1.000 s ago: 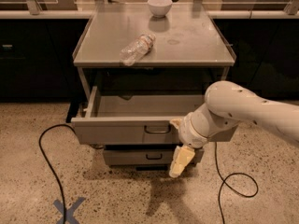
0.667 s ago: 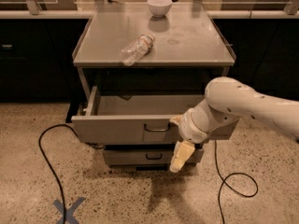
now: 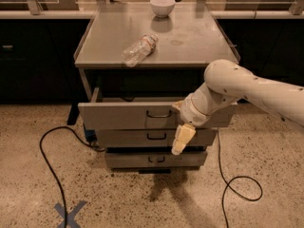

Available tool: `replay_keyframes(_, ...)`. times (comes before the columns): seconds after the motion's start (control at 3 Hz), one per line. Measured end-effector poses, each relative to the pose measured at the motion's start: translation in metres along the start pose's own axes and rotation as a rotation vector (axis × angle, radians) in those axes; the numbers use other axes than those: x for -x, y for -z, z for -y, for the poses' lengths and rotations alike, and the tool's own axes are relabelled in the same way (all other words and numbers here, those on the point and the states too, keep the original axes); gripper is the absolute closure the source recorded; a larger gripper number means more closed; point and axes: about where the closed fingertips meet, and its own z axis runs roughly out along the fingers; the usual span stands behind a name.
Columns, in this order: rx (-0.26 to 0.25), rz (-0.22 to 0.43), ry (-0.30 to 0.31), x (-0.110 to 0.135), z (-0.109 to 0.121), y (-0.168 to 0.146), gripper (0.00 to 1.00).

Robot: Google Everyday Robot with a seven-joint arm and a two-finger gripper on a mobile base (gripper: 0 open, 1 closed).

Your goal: Close top drawer

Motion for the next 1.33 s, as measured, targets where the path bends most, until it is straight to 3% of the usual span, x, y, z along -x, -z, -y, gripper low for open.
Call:
replay_keyframes(0.67,0.028,0.018,-0.087,-0.03,0.002,-0.017,0.0)
replay_keyframes(1.0,0.008,0.024,-0.111,-0.04,0.021,-0.011,0.0)
replay_keyframes(1.33,-0.021,0.017,-0.114,-0.034,0.075,0.006,0.0)
